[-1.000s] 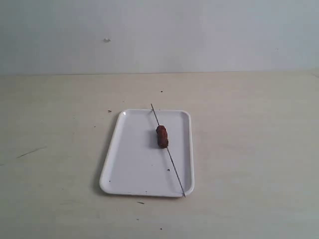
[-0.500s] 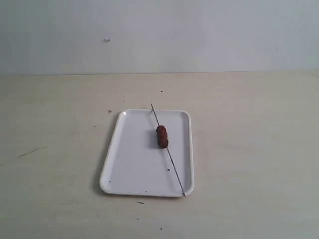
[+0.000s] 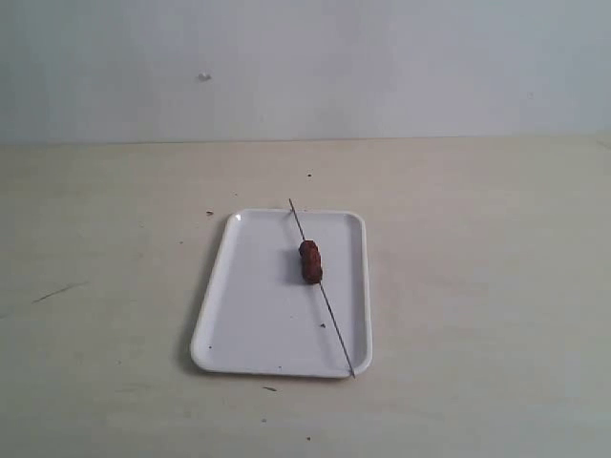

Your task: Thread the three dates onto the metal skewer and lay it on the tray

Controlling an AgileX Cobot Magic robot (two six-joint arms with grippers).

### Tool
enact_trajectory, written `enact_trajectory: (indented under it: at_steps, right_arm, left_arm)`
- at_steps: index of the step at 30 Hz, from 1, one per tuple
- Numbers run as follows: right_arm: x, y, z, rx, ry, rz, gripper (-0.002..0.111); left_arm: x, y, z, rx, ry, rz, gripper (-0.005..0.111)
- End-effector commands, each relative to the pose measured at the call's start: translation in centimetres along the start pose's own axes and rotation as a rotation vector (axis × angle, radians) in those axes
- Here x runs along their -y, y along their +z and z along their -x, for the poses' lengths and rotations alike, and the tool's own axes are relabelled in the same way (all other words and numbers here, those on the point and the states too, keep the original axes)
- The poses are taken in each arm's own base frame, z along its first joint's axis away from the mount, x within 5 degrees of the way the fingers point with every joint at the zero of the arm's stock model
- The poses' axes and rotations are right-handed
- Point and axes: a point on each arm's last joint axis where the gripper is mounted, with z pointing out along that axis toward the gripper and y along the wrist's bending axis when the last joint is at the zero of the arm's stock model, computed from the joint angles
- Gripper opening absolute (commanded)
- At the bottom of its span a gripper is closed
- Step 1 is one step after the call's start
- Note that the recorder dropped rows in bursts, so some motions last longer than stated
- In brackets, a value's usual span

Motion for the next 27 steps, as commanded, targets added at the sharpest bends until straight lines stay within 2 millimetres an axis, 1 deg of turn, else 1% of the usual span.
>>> enact_trajectory:
  at_steps: [1,4,6,9,11,12,15,27]
  right_arm:
    - [0.0,0.0,-0.1,0.008,-0.010,-0.002,0.000]
    - [0.0,0.0,0.0,0.010,-0.010,-0.001,0.000]
    - [0.0,0.0,0.0,0.010,-0.010,-0.001,0.000]
    - [0.0,0.0,0.0,0.010,-0.010,-0.001,0.000]
    - [0.0,0.0,0.0,0.010,-0.010,-0.001,0.000]
    - [0.0,0.0,0.0,0.010,-0.010,-0.001,0.000]
    - [0.0,0.0,0.0,0.010,-0.010,-0.001,0.000]
    - [0.0,0.0,0.0,0.010,-0.010,-0.001,0.000]
  left_arm:
    - [-1.8,2.7,-0.8,0.152,0.069,0.140,0.000]
    - [-3.5,5.7,-3.8,0.174,0.095,0.252,0.000]
    - [-4.3,7.1,-5.6,0.211,0.097,0.308,0.000]
    - [-5.2,8.4,-8.2,0.215,0.089,0.369,0.000]
    - [-5.6,8.9,-9.5,0.208,0.083,0.392,0.000]
    - [-5.6,8.8,-9.3,0.230,0.085,0.400,0.000]
    - [-5.7,8.9,-9.6,0.201,0.096,0.401,0.000]
    - [-5.7,8.9,-9.7,0.185,0.089,0.399,0.000]
